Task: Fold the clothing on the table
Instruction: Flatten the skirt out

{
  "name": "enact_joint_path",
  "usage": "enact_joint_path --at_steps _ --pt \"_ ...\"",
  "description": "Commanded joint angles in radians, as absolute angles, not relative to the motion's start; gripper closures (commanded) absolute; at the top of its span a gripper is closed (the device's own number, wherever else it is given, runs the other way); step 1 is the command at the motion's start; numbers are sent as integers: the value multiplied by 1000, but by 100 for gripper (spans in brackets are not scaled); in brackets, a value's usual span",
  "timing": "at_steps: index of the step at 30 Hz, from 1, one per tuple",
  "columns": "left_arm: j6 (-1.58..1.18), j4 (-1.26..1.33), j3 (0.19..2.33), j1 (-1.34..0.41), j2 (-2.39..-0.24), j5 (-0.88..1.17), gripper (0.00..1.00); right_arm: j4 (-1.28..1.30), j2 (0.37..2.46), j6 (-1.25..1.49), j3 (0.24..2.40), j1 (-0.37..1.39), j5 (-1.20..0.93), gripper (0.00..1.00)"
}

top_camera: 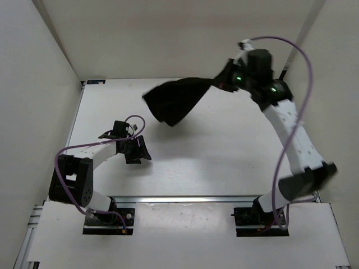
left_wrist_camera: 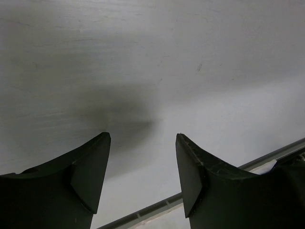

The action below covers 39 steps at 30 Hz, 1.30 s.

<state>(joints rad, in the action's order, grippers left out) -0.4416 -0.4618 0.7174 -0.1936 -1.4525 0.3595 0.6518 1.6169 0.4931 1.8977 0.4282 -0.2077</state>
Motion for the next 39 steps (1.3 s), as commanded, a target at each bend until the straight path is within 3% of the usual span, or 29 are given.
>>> enact_joint_path --at_steps 1,7,15,18,23,28,35,39 --pt "-433 -457 738 -195 -1413 368 32 376 1424 652 1573 300 -270 100" --pt "-428 -477 726 -204 -1402 357 32 422 1301 605 1050 222 -498 100" --pt "-436 -475 727 -221 -1420 362 32 626 1266 528 812 195 -425 100" --pt "-445 -471 736 -235 -1430 371 32 672 1252 548 827 192 -341 100" --pt "-445 -477 756 -245 -1437 367 32 912 1278 615 1010 181 115 100" --pt "-437 -482 761 -233 -1440 371 32 959 1227 646 1188 166 320 100" --pt "-443 -463 744 -225 -1434 380 33 948 1356 582 1308 215 221 100" --pt "-451 -453 736 -218 -1437 390 32 859 1554 565 1394 303 150 100"
